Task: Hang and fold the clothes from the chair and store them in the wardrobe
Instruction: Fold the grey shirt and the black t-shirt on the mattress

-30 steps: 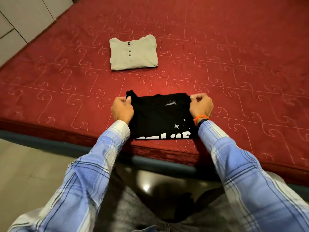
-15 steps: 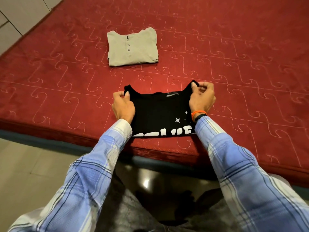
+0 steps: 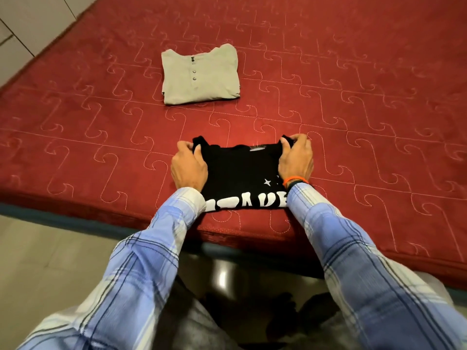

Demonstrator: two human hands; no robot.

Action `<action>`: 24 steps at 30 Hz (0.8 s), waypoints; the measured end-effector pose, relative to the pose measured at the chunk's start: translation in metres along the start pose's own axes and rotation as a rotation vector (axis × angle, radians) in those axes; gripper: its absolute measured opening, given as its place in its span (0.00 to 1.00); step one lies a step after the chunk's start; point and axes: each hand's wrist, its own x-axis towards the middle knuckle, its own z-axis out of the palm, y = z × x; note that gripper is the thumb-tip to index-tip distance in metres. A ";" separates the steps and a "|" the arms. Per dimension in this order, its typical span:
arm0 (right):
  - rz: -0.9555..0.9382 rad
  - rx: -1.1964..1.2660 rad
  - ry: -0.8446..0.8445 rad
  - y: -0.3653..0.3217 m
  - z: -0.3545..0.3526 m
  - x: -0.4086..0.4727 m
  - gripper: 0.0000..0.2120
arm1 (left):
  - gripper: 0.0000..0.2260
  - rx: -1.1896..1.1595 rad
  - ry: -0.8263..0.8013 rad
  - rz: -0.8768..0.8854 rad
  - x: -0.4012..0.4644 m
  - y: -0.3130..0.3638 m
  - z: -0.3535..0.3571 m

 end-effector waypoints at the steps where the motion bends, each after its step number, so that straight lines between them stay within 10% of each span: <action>1: 0.008 0.016 -0.027 0.000 -0.001 0.001 0.17 | 0.10 -0.025 -0.017 -0.007 0.000 0.000 -0.002; 11: -0.418 -0.247 -0.014 -0.019 -0.019 -0.061 0.29 | 0.23 0.158 -0.150 0.294 -0.047 0.017 -0.018; 16: -0.398 -0.325 -0.327 0.002 -0.008 -0.078 0.47 | 0.34 0.282 -0.345 0.306 -0.063 -0.005 0.002; 24: -0.414 -0.353 -0.347 0.010 -0.008 -0.080 0.50 | 0.34 0.361 -0.341 0.314 -0.066 -0.009 0.004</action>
